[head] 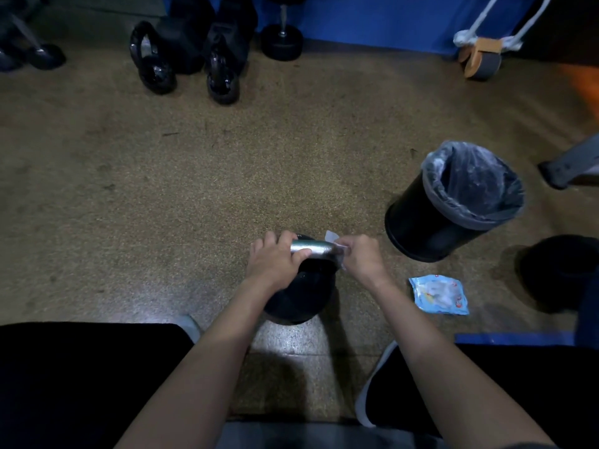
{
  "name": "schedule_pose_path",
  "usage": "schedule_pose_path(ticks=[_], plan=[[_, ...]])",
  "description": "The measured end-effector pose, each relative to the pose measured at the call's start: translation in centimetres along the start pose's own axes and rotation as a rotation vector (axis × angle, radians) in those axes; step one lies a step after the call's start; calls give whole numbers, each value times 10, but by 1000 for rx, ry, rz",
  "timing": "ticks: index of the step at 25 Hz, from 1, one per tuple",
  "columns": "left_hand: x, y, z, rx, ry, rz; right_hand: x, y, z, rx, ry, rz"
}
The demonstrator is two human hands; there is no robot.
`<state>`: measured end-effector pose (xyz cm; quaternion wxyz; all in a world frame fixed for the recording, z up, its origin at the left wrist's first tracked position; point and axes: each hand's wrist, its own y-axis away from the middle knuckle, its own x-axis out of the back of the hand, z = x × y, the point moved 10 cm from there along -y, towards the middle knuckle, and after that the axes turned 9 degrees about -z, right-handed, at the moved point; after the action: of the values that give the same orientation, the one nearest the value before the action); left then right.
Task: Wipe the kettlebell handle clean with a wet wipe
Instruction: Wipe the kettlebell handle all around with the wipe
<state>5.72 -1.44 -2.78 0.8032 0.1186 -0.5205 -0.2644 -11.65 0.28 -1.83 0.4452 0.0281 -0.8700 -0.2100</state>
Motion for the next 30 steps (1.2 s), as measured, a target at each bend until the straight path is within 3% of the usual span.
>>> schedule_pose_path(ticks=[3,8,13,18,23,30], plan=[[-1,0,0,-4,1,2,1,2,16,-81,-132,25],[0,-1,-1,-6,-14,17,-7,10,19,-102,-142,139],[0,-1,0,-6,-5,8,-5,10,40,-178,-469,167],[-1,-1,0,-2,-10,2,-6,11,43,-179,-471,209],[-1,-2,-1,-1,-13,-4,-13,16,36,-167,-318,174],[0,0,1,-2,-8,2,5,30,18,-116,-255,271]])
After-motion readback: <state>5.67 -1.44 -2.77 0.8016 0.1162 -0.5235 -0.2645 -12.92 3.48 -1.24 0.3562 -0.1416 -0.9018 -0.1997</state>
